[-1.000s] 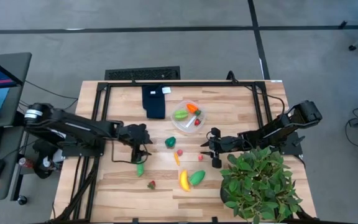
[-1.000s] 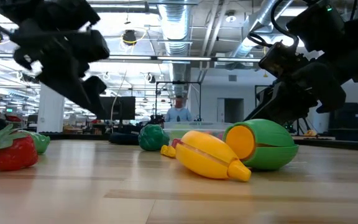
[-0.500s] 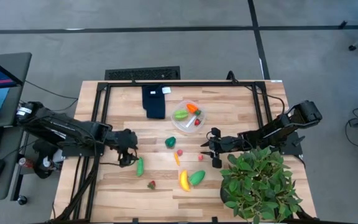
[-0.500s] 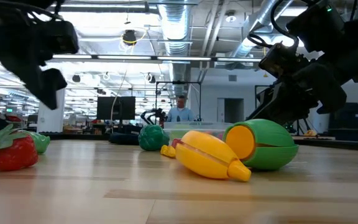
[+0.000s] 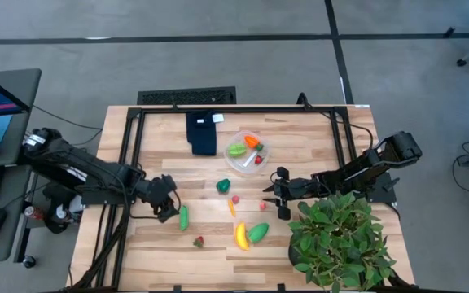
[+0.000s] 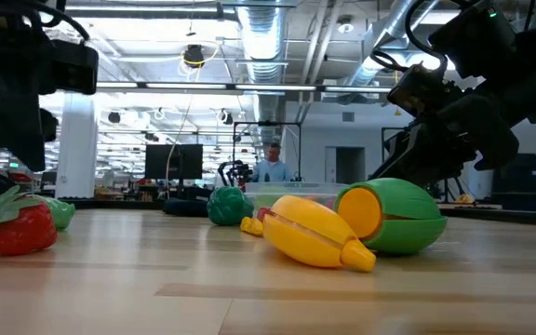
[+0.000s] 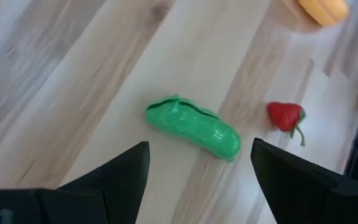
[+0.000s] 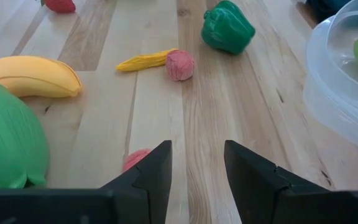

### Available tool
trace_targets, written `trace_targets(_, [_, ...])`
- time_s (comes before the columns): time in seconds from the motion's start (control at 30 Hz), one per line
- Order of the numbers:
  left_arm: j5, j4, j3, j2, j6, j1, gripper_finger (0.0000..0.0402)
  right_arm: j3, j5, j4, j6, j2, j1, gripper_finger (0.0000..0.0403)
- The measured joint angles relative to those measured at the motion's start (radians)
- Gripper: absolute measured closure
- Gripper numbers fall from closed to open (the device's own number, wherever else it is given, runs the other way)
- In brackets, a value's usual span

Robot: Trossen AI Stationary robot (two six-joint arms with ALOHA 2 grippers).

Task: Pick and placing Produce into tupperware
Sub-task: Put the green peas into the transparent container

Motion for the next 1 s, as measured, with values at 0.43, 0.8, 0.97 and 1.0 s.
trace_targets(0.43, [-0.013,0.011,-0.008,0.079,-0.126,-0.067,0.0132,0.000,0.000,-0.014,0.000,0.000,0.000,0.0266])
trace_targets(0.8, [0.041,0.140,-0.009,0.244,-0.218,-0.077,0.0132,0.000,-0.001,-0.008,0.009,0.000,0.000,0.0265])
trace_targets(0.97, [0.053,0.198,-0.002,0.262,-0.218,-0.077,0.0132,0.000,-0.004,-0.011,0.009,0.000,0.000,0.0266])
trace_targets(1.0, [0.052,0.201,0.003,0.262,-0.217,-0.077,0.0132,0.000,-0.005,-0.013,0.009,0.000,0.000,0.0265])
